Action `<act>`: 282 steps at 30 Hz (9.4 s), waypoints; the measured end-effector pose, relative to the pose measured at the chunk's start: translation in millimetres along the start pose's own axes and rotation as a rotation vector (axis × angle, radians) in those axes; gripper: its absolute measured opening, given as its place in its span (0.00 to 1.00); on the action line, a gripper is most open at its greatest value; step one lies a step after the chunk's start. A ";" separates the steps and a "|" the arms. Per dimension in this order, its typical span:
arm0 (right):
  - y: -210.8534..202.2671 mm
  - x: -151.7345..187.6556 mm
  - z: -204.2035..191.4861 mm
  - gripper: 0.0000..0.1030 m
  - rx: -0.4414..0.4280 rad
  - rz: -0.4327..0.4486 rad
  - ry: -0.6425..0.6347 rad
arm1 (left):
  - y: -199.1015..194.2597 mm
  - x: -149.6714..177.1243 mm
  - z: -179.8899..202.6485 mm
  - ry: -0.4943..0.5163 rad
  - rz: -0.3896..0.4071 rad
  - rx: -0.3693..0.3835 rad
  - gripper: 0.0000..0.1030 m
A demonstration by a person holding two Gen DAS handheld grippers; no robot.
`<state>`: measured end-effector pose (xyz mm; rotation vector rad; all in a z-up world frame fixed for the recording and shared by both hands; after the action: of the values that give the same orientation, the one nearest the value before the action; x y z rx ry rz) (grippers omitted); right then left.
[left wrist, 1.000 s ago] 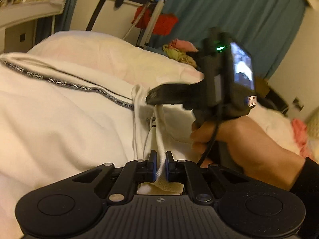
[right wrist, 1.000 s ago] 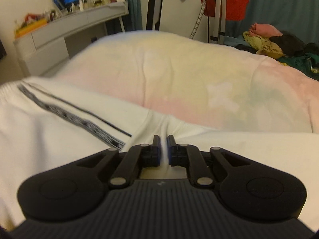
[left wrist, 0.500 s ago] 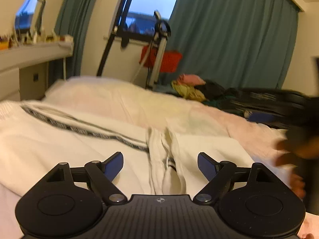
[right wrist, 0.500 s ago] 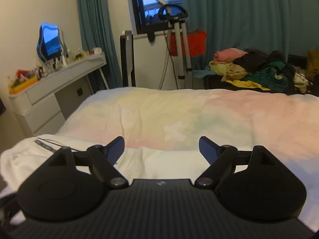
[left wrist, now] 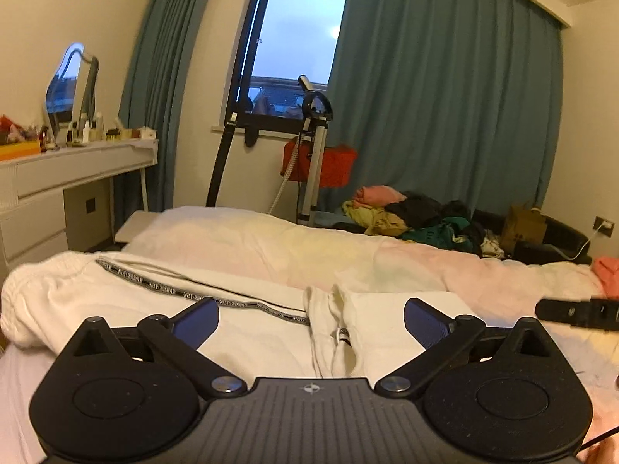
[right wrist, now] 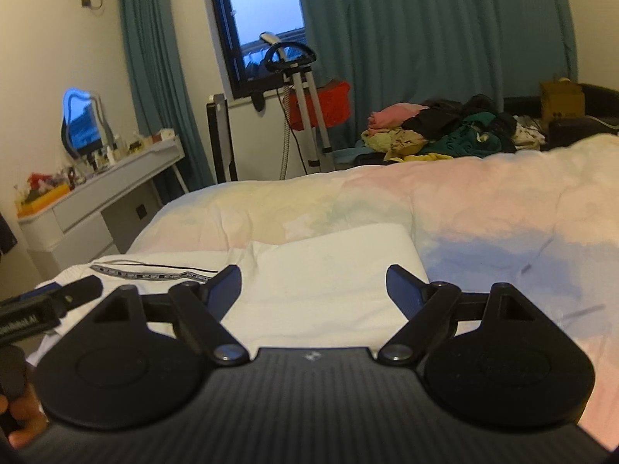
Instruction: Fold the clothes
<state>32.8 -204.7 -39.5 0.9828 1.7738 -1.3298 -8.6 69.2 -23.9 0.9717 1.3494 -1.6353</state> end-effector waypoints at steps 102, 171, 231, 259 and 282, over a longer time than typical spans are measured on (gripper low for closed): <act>48.9 19.1 134.4 0.83 -0.040 -0.010 0.585 | 106.7 4.1 97.1 0.234 -0.124 0.052 0.98; 126.3 44.4 128.0 0.73 -0.109 -0.326 0.600 | 191.0 37.7 -40.6 -0.516 -0.459 0.204 0.91; 20.1 -53.6 290.3 0.50 0.417 -0.037 0.517 | 231.8 -82.1 292.5 0.240 -0.281 0.420 0.73; -99.6 -27.5 107.5 0.93 0.333 0.215 0.184 | -35.1 -62.8 171.9 0.266 0.011 0.327 1.00; -37.9 6.2 119.9 0.93 0.426 0.113 0.110 | 24.9 -30.7 163.7 0.283 -0.078 0.280 1.00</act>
<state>7.4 -327.0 -55.5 1.3873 1.5137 -1.6434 14.1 -92.4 17.7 1.3735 1.3780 -1.8313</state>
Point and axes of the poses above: each gripper's, at about its wrist camera, not at the fingertips, and y roughly the way its jaws point, z to its right, x to its underside, the point moved 5 cm from there along y, roughly the way its jaws point, and after that the axes turned 3 degrees about -z, right-handed, at the moved point
